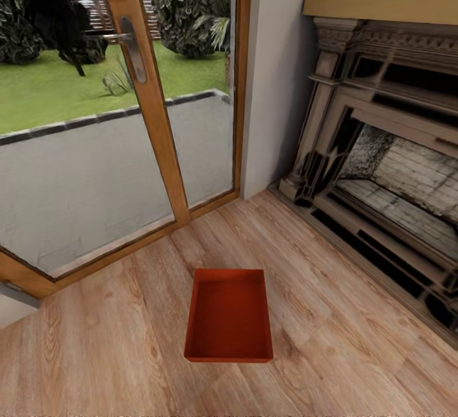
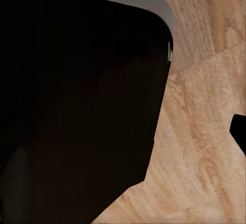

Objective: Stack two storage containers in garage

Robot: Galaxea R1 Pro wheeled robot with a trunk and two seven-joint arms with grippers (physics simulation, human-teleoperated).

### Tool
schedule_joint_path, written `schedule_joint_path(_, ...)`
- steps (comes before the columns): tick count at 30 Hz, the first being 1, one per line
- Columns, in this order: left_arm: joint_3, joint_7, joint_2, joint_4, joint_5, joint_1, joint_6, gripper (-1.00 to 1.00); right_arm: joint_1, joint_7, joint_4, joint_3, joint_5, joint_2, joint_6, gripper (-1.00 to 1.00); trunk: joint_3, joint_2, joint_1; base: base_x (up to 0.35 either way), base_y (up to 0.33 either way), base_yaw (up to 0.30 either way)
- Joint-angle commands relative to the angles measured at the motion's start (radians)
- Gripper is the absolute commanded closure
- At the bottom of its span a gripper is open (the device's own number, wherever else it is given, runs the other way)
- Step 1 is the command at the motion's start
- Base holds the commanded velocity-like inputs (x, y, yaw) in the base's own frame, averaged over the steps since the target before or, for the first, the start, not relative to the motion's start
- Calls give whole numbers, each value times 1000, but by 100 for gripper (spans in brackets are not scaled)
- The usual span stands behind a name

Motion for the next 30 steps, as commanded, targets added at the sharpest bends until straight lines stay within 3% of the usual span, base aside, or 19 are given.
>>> schedule_joint_path(1,-9,2,0,0,8,0,-3,-100,-1,-1,3,9,-7,1,-6,-100,-2,0,0,0,0,0)
schedule_joint_path(20,-9,2,1,-1,6,0,-3,-100,-1,-1,3,8,-7,2,-7,-100,-32,0,0,0,0,0)
schedule_joint_path(30,-8,2,7,4,22,0,-3,-100,-1,-2,3,7,-7,2,-11,-100,-48,0,0,0,0,0)
